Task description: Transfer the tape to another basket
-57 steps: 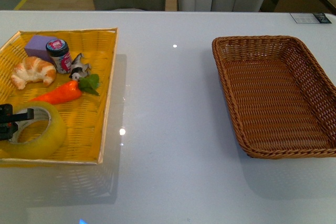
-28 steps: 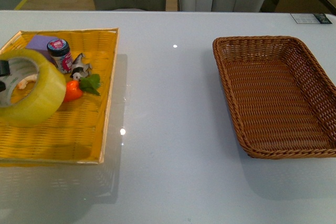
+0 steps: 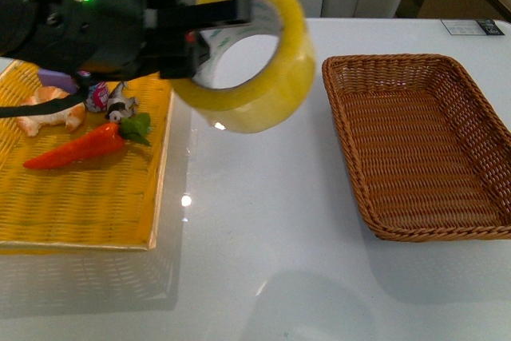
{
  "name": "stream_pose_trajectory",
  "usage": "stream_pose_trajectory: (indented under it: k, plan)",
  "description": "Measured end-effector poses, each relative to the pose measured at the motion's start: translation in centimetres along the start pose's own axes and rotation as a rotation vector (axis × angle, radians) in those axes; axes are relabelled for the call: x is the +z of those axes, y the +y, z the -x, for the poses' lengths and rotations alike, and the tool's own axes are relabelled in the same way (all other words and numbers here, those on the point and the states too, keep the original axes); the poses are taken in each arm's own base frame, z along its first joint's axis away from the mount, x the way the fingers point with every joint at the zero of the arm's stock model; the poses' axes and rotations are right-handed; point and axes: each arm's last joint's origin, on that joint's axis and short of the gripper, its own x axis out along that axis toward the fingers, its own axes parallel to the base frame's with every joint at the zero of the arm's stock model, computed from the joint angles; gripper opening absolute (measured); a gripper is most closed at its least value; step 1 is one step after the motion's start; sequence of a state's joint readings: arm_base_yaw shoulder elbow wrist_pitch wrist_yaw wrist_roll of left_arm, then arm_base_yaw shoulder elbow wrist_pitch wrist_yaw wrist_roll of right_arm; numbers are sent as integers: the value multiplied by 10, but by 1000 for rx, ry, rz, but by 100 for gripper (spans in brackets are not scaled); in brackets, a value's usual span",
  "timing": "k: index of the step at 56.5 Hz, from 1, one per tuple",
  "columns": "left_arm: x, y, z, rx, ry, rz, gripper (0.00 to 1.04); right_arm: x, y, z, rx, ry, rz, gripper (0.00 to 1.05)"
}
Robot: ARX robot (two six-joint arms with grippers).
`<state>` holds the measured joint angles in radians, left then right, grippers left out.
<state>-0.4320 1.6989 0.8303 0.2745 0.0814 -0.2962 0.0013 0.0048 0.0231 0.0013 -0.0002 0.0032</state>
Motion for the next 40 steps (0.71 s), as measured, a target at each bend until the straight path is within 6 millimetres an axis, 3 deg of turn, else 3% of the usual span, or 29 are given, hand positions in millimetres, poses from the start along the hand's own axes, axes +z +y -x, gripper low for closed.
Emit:
stream_pose_trajectory:
  k: [13, 27, 33, 40]
  plan:
    - [6, -49, -2, -139, -4, -30, 16, 0, 0, 0, 0, 0, 0, 96]
    - [3, -62, -1, -172, 18, -35, 16, 0, 0, 0, -9, 9, -9, 96]
    - [3, -63, -1, -166, 18, -30, 16, 1, 0, -6, -144, 414, -222, 96]
    - [4, -64, -1, -172, 24, -27, 16, 10, 7, -18, -20, 413, -449, 96]
